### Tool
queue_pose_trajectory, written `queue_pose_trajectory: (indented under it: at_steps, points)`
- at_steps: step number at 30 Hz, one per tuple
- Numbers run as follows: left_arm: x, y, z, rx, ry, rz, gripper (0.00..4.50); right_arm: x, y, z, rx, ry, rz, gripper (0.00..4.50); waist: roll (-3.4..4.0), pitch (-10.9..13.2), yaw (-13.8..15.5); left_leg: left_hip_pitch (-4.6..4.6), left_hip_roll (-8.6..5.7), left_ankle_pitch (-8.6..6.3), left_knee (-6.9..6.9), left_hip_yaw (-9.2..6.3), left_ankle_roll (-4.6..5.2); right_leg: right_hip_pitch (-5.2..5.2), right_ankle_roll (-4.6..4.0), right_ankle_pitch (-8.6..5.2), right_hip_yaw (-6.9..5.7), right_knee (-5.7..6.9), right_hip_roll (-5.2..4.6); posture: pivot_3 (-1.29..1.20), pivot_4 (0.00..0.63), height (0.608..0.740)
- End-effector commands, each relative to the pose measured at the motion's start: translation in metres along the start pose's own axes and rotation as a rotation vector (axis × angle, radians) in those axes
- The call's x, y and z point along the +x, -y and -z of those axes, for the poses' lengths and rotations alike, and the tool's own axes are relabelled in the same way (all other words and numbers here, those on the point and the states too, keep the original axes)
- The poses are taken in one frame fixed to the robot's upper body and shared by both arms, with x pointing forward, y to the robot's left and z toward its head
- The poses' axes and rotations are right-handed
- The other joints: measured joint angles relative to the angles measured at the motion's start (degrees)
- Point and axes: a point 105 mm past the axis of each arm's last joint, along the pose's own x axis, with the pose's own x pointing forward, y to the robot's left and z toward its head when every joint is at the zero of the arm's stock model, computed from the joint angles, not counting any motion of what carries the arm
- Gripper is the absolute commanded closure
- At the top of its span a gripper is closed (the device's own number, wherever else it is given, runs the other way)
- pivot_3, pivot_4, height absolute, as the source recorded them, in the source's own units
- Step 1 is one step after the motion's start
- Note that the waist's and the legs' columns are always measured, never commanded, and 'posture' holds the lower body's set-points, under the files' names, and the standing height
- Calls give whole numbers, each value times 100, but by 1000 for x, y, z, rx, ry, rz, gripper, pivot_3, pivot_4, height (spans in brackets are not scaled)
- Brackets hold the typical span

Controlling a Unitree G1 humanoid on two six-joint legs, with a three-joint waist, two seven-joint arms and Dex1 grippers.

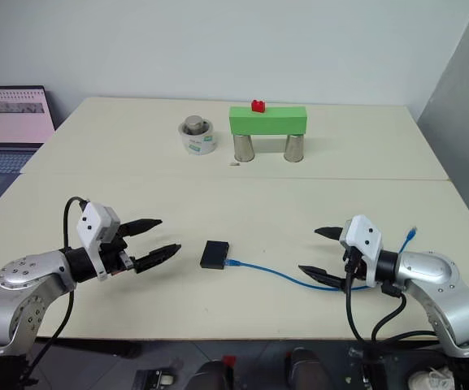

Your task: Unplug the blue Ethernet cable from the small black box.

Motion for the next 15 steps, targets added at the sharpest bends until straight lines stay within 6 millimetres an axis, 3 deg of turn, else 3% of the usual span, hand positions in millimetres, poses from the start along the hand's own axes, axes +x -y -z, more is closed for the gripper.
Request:
queue_pose_trajectory:
  at_steps: [1, 15]
  points:
    - [-5, 2, -9, 26, 31, 12, 54, -1, 0, -11, -39, 23, -7, 0, 0, 0, 0, 0, 0, 0, 0, 0, 0, 0, 0, 0, 0, 0, 0, 0, 150, 740]
    - [-6, 6, 0, 65, -16, 24, 54, 8, -4, -7, -42, 14, -17, 0, 0, 0, 1, 0, 0, 0, 0, 0, 0, 0, 0, 0, 0, 1, 0, 0, 150, 740]
